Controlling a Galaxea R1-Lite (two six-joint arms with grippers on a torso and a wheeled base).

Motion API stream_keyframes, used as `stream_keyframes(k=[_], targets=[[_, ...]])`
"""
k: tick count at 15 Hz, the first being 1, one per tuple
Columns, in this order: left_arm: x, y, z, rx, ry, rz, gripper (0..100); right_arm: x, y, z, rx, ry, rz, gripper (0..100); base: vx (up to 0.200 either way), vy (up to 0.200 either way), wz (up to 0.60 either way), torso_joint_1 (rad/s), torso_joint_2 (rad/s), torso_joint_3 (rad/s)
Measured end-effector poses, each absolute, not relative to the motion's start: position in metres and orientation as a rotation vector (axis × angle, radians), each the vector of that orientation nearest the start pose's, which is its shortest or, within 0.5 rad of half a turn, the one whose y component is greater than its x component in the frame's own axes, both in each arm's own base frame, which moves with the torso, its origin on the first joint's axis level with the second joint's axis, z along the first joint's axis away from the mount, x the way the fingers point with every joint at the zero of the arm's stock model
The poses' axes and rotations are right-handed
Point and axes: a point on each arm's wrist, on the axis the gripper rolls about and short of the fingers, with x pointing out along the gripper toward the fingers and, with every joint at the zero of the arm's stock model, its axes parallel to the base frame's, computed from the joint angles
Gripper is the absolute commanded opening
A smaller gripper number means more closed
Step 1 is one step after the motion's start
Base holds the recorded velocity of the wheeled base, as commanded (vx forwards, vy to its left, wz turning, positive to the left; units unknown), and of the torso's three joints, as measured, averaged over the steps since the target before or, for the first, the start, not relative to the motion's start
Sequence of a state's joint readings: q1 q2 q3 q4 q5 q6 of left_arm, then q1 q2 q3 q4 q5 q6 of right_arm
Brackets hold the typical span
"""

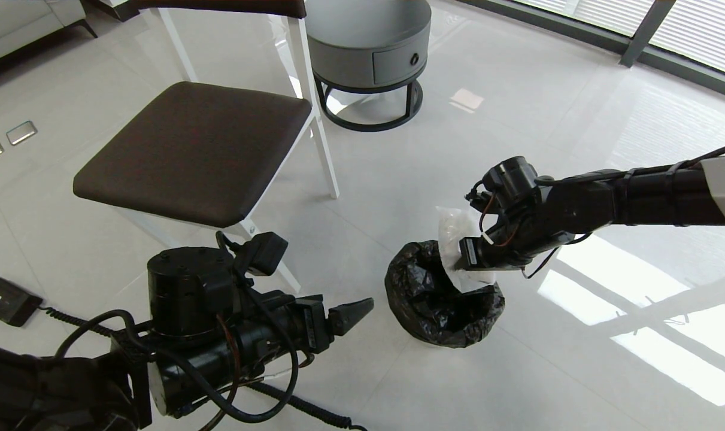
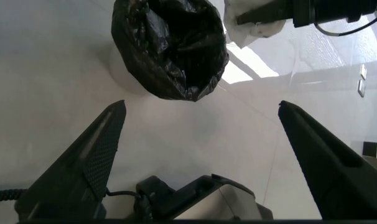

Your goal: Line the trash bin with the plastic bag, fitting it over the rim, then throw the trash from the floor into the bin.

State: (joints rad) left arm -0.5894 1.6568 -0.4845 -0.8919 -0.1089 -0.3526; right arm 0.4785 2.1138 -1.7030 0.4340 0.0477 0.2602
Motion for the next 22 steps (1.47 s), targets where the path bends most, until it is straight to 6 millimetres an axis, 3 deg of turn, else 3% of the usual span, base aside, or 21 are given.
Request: stream_keyframes(k=[9,14,15,22], targets=[[0.217,-0.147,0.139,-0.269,0.394,-0.632,100,0.37,0.189,0.185,0.074,0.842,0.384,100,0.0,0.0,0.0,0.0,0.0,0.0],[0.217,-0.147,0.139,-0.268,0.394,-0.632,100,0.375,0.198,0.173,0.08,0.793,0.406,100,0.0,0.0,0.0,0.0,0.0,0.0],[0.217,-0.147,0.139,-0.269,0.395,-0.631,100,0.376,0.202,0.167,0.077,0.802,0.41,0,0.0,0.0,0.0,0.0,0.0,0.0],[0.217,-0.146,0.138,-0.269,0.397,-0.629,100,0.394,0.236,0.136,0.132,0.809,0.424,0,0.0,0.0,0.0,0.0,0.0,0.0]])
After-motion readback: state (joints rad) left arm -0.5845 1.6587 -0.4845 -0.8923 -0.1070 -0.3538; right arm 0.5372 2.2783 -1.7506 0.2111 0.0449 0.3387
